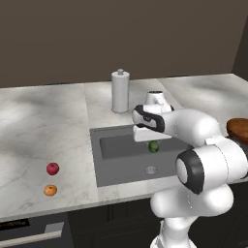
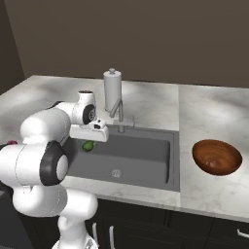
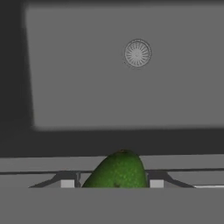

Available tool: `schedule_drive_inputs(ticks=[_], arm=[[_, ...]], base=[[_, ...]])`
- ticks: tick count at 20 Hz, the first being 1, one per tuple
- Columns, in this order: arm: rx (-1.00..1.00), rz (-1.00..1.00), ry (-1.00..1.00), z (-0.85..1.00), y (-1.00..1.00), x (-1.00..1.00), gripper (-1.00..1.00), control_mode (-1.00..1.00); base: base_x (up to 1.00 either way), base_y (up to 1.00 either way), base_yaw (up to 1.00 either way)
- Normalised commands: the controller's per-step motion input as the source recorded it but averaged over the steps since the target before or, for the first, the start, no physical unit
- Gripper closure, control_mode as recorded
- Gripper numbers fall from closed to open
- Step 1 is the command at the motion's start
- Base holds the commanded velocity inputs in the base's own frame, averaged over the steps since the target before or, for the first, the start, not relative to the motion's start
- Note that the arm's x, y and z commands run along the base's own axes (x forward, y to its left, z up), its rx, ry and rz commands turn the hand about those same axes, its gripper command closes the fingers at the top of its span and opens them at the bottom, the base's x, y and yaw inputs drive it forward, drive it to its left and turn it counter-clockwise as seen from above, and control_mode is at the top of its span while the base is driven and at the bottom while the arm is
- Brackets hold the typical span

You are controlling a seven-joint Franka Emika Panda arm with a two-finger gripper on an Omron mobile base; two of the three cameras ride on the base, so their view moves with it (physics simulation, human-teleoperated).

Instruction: There is a mixed pile of frozen fruits and vegetables on the counter. Locate all the frozen vegetables and place the items in a bowl on the counter. Take all the frozen fruits and defrost them in a running sink.

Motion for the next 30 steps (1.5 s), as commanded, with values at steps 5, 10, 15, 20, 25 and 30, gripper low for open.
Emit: schedule_drive_inputs(ticks=[5, 10, 15, 20, 25, 30], arm=[[0.04, 0.0, 0.0, 0.0, -0.96, -0.08, 1.0, -1.0], [0.04, 0.0, 0.0, 0.0, -0.96, -0.1, 1.0, -1.0], [0.02, 0.0, 0.0, 0.16, -0.91, -0.01, 1.0, -1.0], [0.0, 0.11, -0.01, 0.36, -0.78, 0.13, 1.0, -1.0], [0.0, 0.11, -0.01, 0.38, -0.8, 0.05, 1.0, -1.0], [0.0, 0.11, 0.0, 0.42, -0.8, 0.01, 1.0, -1.0]], base=[[0.0, 0.0, 0.0], [0.0, 0.0, 0.0], [0.0, 0.0, 0.0], [0.0, 0.0, 0.0], [0.0, 0.0, 0.0], [0.0, 0.0, 0.0]])
